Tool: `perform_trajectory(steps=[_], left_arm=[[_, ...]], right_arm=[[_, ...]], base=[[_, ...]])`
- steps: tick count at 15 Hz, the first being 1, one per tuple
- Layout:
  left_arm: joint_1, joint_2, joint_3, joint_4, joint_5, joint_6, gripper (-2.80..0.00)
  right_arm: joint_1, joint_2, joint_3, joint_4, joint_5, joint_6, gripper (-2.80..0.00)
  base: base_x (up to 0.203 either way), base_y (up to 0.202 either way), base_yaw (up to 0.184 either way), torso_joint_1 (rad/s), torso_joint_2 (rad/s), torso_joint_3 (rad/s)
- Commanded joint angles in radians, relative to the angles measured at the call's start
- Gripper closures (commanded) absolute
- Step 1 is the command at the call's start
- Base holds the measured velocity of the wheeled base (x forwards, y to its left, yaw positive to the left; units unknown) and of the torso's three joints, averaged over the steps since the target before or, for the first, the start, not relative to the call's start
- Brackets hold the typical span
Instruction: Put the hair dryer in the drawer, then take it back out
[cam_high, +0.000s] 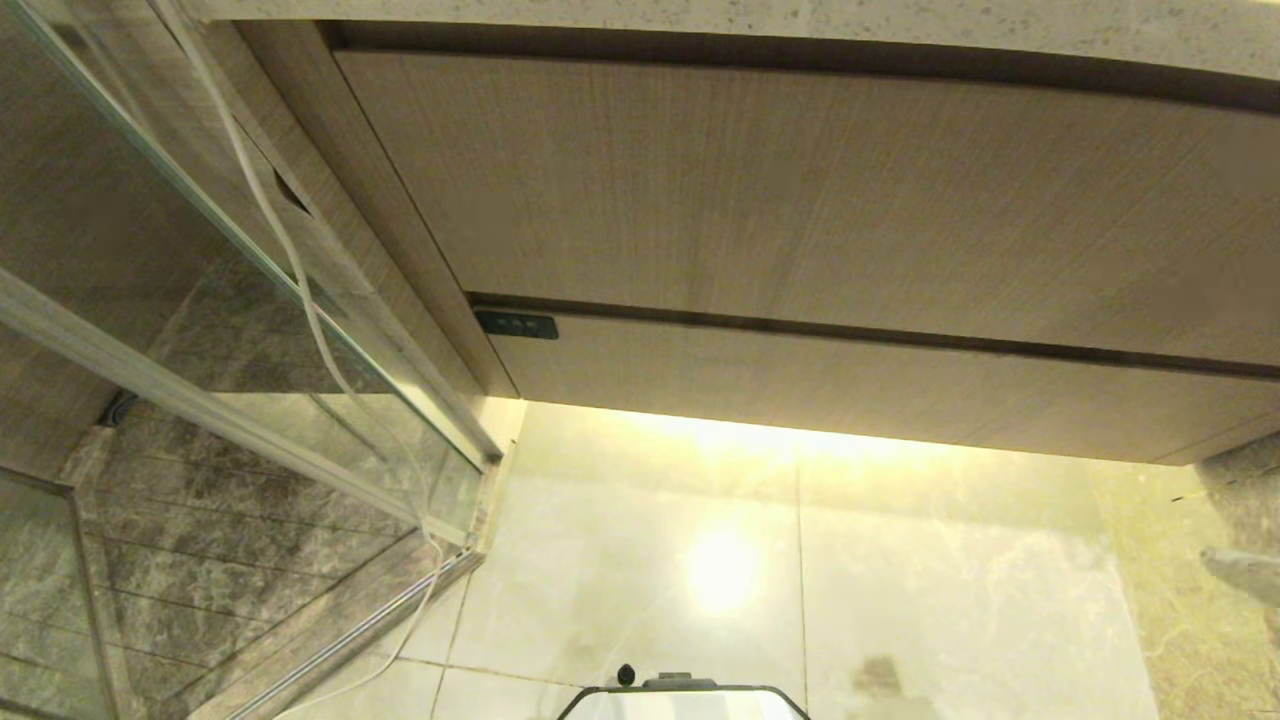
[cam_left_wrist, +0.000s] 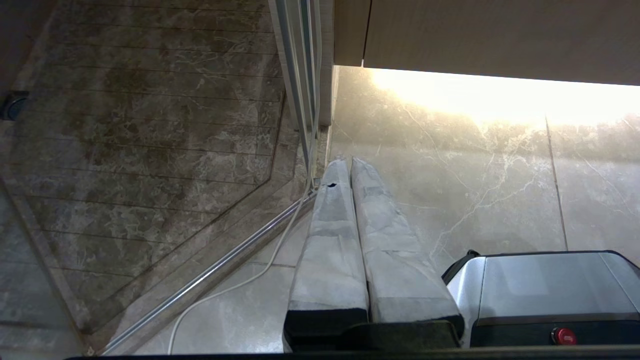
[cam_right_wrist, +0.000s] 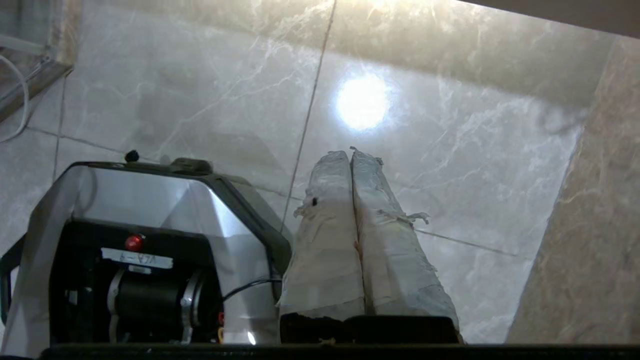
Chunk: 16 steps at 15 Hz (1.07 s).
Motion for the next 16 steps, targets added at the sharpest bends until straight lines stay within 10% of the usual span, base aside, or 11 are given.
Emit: perform_trajectory(steps=[1, 7, 10, 16], left_arm=[[0.0, 0.0, 0.0, 0.0, 0.0, 0.0, 0.0], [0.0, -0.002, 0.0, 0.0, 0.0, 0.0, 0.0], [0.0, 0.0, 0.0, 0.0, 0.0, 0.0, 0.0], [0.0, 0.0, 0.0, 0.0, 0.0, 0.0, 0.0]], right_arm=[[0.144, -0.375, 0.132, 0.011, -0.088, 0.088, 0.0], [0.323, -0.918, 0.292, 0.127, -0.223, 0.181, 0.0], [0.34, -0.949, 0.381, -0.024, -0.426, 0.166, 0.0], [0.342, -0.946, 0.39, -0.016, -0.418, 0.181, 0.0]], base=[[0.0, 0.0, 0.0, 0.0, 0.0, 0.0], [0.0, 0.0, 0.0, 0.0, 0.0, 0.0], [0.0, 0.0, 0.0, 0.0, 0.0, 0.0], [0.0, 0.0, 0.0, 0.0, 0.0, 0.0]])
